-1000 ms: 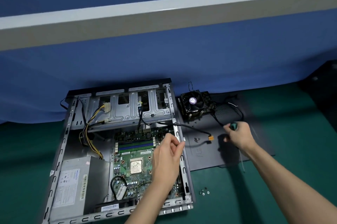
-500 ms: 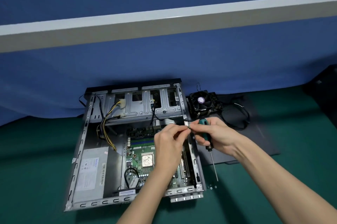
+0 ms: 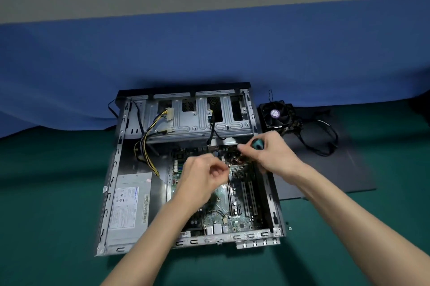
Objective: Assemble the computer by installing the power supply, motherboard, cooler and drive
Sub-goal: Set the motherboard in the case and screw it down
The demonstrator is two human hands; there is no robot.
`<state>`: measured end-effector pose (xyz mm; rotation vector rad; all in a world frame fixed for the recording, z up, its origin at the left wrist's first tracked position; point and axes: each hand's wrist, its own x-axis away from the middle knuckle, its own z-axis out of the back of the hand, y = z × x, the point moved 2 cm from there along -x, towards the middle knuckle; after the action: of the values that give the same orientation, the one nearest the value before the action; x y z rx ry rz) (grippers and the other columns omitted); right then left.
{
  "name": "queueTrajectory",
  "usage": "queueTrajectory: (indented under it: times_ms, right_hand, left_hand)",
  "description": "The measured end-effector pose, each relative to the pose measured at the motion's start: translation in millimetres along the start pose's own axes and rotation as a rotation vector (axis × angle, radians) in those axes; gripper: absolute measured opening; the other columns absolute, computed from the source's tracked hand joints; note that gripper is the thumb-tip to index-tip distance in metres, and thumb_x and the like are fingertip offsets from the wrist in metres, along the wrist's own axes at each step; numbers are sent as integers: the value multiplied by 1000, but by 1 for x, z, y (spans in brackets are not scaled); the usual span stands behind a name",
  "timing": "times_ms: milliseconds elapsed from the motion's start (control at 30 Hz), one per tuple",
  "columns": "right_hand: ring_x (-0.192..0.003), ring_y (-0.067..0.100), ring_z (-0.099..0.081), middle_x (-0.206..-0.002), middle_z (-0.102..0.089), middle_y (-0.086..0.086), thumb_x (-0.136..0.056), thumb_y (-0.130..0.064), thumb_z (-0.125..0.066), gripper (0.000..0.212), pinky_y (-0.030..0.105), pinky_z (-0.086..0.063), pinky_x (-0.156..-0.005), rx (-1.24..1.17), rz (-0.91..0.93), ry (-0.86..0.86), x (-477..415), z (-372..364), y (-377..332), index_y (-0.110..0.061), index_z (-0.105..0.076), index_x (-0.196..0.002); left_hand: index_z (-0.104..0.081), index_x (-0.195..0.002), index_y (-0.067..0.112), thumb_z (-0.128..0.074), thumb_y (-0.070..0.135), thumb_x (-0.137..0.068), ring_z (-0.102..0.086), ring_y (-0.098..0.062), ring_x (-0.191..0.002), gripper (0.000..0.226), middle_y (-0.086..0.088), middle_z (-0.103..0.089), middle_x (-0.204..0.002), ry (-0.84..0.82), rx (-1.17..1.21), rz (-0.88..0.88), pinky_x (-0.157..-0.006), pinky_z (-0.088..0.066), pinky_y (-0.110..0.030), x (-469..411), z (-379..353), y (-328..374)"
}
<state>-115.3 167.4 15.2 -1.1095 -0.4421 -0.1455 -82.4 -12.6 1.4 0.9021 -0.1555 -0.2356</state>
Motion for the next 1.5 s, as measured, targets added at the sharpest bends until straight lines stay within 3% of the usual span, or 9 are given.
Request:
queueTrajectory:
  times_ms: [67,133,367,567,900,1033,1200,1300,1500]
  right_hand:
    - [-63,23,-56,-62,-56,1,-92,-37,-62,34,31,-45,-59,419,49,228,-6,2,7,-7,-61,-76]
    - [-75,32,-60,-70,-59,3,-94,-38,-56,28,35,-43,-61,622,80,387,-8,-4,15,-13,-59,-81]
    - [-36,29,-48,-50,-52,3,-80,-15,-74,27,21,-23,-46,788,402,719,-5,-22,32,-9,-52,-65]
    - [-35,24,-46,-51,-49,1,-85,-19,-60,23,20,-25,-40,758,459,766,-10,-24,38,-9,-52,-66]
    - [-35,26,-45,-51,-51,3,-81,-11,-71,25,22,-27,-40,708,458,760,-9,-23,36,-7,-52,-65]
    - [-35,27,-46,-51,-51,3,-80,-11,-71,24,22,-27,-42,700,450,763,-9,-24,37,-7,-52,-65]
    - [-34,27,-45,-50,-50,3,-80,-12,-69,23,21,-26,-42,706,465,775,-9,-23,37,-7,-53,-65]
    - [-34,27,-45,-50,-50,3,-81,-13,-67,23,21,-26,-42,705,469,783,-9,-23,37,-7,-52,-65]
    - [-35,28,-46,-50,-50,4,-82,-11,-68,24,23,-30,-39,691,476,763,-8,-23,36,-6,-52,-65]
  left_hand:
    - [-71,-79,18,-72,10,-81,-61,-5,-68,8,9,-64,-77,-312,-75,134,-68,-52,-14,3,-17,-18]
    - [-66,-74,22,-72,13,-81,-62,-4,-69,13,8,-65,-77,-551,-150,222,-72,-55,-18,6,-38,-32]
    - [-63,-84,9,-61,-6,-83,-68,-15,-78,15,-2,-67,-82,-886,-348,144,-79,-57,-34,4,-91,-49]
    - [-65,-71,19,-72,12,-77,-37,-11,-87,11,11,-49,-86,-904,-489,-27,-87,-35,-31,4,-106,-56]
    - [-61,-65,20,-73,17,-75,-31,-16,-98,15,9,-45,-94,-934,-592,-109,-115,-14,-46,5,-111,-53]
    - [-58,-65,17,-71,10,-73,-29,-18,-102,17,4,-47,-99,-916,-599,-44,-115,-17,-49,7,-112,-51]
    - [-57,-66,16,-70,6,-73,-28,-22,-121,17,1,-47,-107,-911,-579,12,-118,-10,-48,7,-113,-50]
    - [-59,-65,18,-72,9,-72,-29,-16,-104,18,7,-46,-95,-910,-567,13,-114,-17,-47,7,-115,-52]
    - [-64,-67,22,-72,10,-71,-32,-14,-90,16,9,-43,-86,-872,-529,55,-96,-35,-39,8,-119,-56]
